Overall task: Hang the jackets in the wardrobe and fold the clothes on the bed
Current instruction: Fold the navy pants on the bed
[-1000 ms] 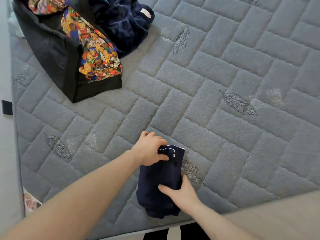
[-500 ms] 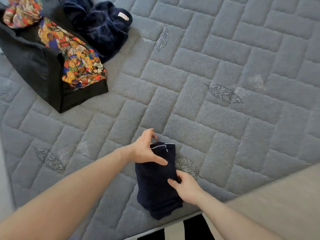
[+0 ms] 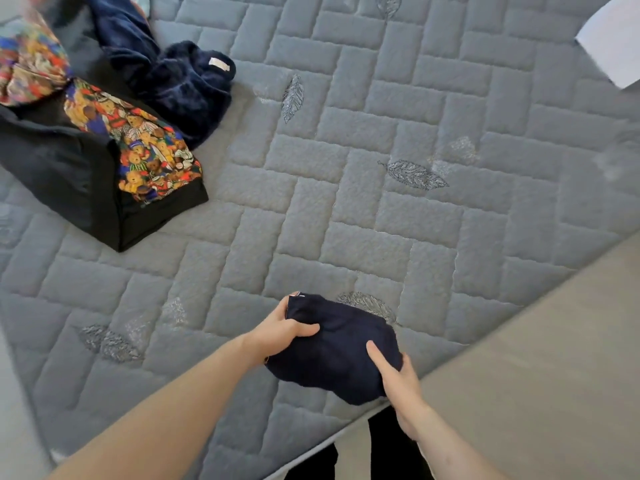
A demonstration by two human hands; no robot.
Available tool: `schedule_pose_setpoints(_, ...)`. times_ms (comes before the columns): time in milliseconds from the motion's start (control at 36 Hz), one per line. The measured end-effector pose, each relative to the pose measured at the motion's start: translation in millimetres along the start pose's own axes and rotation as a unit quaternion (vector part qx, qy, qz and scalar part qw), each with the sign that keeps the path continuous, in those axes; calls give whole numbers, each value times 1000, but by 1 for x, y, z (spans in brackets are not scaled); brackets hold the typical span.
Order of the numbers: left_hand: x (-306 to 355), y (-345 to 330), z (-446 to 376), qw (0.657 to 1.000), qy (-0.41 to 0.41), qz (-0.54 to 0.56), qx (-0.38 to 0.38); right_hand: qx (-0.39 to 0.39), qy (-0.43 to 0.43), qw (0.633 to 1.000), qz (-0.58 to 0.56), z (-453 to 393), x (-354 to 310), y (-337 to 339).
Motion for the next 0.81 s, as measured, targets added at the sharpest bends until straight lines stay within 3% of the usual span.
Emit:
schedule_pose_setpoints(194,48,-37,141,997,-63,34,-4,-100,-17,994,-49,114,-37,9)
schedule_pose_setpoints(389,132,-92,270,989,-110,1,-95,-184,30,974,-130,252,-87,55)
schedule_pose_setpoints(667,210,-202,359,953,-145,-93,-251,-160,127,947,-248,367,-88,158)
schedule_pose_setpoints(806,226,-277,380,936,-157,-133,-285,-138,155,922,-326,396,-77,218)
Point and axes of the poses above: each hand's wrist, its own z-axis away from the middle knuckle, its own y-axis out of the back of the hand, x = y × z, the point moved 3 cm from there along -z, towards the middle knuckle, and after that the axes turned 4 degrees about -x, right-handed, at the moved point
